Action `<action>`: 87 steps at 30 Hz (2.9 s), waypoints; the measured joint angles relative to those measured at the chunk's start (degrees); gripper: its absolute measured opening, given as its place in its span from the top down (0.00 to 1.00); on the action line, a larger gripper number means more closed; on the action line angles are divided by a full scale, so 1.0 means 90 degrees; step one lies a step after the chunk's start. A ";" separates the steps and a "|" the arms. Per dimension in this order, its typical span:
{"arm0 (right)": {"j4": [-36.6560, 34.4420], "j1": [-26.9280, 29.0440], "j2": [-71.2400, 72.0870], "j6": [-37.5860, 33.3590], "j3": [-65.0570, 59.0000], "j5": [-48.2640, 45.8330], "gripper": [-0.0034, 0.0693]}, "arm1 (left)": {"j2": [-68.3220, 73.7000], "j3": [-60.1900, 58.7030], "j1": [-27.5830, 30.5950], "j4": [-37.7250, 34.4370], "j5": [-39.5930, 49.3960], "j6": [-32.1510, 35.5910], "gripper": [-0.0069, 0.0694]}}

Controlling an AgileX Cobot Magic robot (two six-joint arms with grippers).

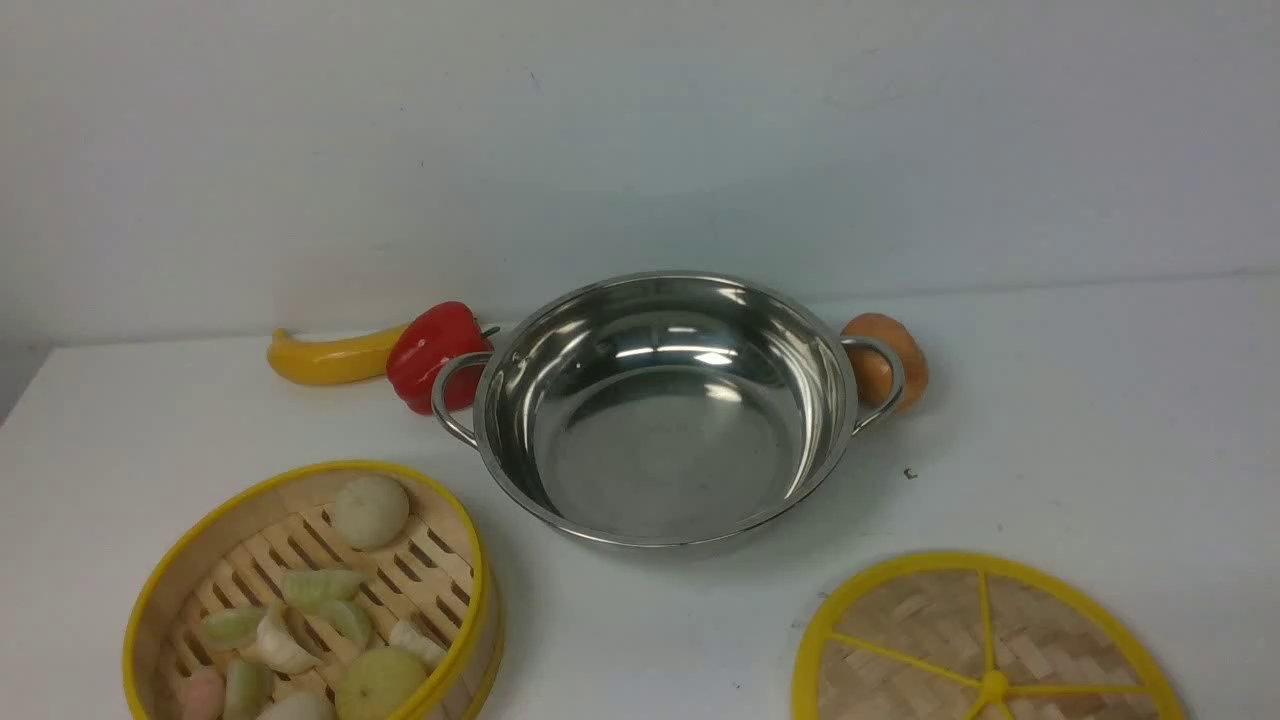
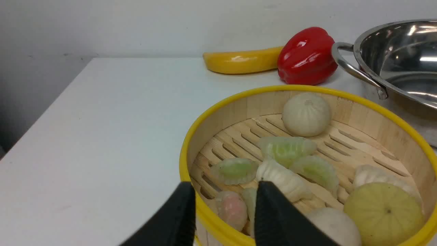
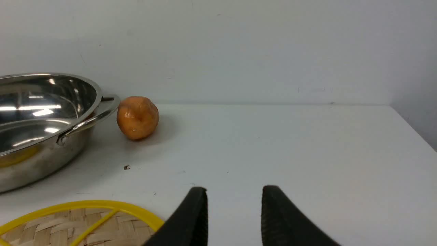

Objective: Place the steamer in the pot on the white table, and put the lid on the steamer.
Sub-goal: 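Grasp the rim of the steamer basket holding the buns with the left gripper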

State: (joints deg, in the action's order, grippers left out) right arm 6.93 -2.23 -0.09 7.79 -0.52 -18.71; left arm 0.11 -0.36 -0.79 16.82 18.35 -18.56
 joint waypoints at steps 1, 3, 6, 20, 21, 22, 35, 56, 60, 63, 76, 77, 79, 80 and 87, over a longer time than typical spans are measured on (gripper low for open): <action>0.0000 0.0000 0.0000 0.0000 0.0000 0.0000 0.62 | 0.0000 0.0000 0.0000 0.0000 0.0000 0.0000 0.59; 0.0000 0.0000 0.0000 0.0000 0.0000 0.0000 0.62 | 0.0000 0.0000 0.0000 0.0000 0.0000 0.0000 0.59; 0.0000 0.0000 0.0000 0.0000 0.0000 0.0000 0.62 | 0.0000 0.0000 0.0000 0.0000 0.0000 0.0000 0.59; 0.0000 0.0000 0.0000 0.0000 0.0000 0.0000 0.62 | 0.0000 0.0000 0.0000 0.0000 0.0000 0.0000 0.59; 0.0000 0.0000 0.0000 0.0000 0.0000 0.0000 0.62 | 0.0000 0.0000 0.0000 0.0000 0.0000 0.0000 0.59; 0.0000 0.0000 0.0000 0.0000 0.0000 0.0000 0.62 | 0.0000 0.0000 0.0000 0.0000 0.0000 0.0000 0.59; 0.0046 0.0000 0.0000 0.0000 0.0000 0.0000 0.62 | 0.0000 0.0000 0.0000 -0.1744 -0.0724 -0.1046 0.59; -0.3236 0.0000 0.0003 0.1595 0.0000 0.2617 0.62 | -0.0005 0.0000 0.0000 -0.3141 -0.3724 -0.1322 0.59; -0.3398 0.0000 0.0003 0.1972 0.0000 0.3252 0.62 | -0.0005 0.0233 0.0000 -0.2626 -0.3784 -0.0961 0.59; -0.3436 0.0000 0.0003 0.2413 0.0000 0.3950 0.62 | 0.0178 0.0911 0.0000 -0.2287 -0.3112 -0.0474 0.59; -0.0230 0.0000 0.0003 0.5468 0.0000 0.3134 0.62 | 0.4908 0.5470 0.0000 0.0808 0.3545 -0.0929 0.59; -0.0148 0.0000 0.0003 0.5468 0.0000 0.3091 0.62 | 0.4980 0.5518 0.0000 0.0851 0.3616 -0.0929 0.59; 0.0741 -0.0049 0.0003 0.6358 0.0000 0.2756 0.62 | 0.5713 0.5928 0.0000 0.1106 0.4221 -0.0906 0.59; 0.1146 -0.0118 0.0003 0.6663 0.0000 0.2684 0.62 | 0.6010 0.6020 0.0000 0.1117 0.4358 -0.0823 0.59; 0.3271 -0.1093 0.0003 0.8000 0.0000 0.2972 0.62 | 0.7455 0.6159 0.0831 0.0142 0.4242 0.0109 0.61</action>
State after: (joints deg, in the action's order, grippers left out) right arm 36.37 -12.08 -0.06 79.80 -0.52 8.03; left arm 67.20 55.07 6.69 18.11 56.52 -17.57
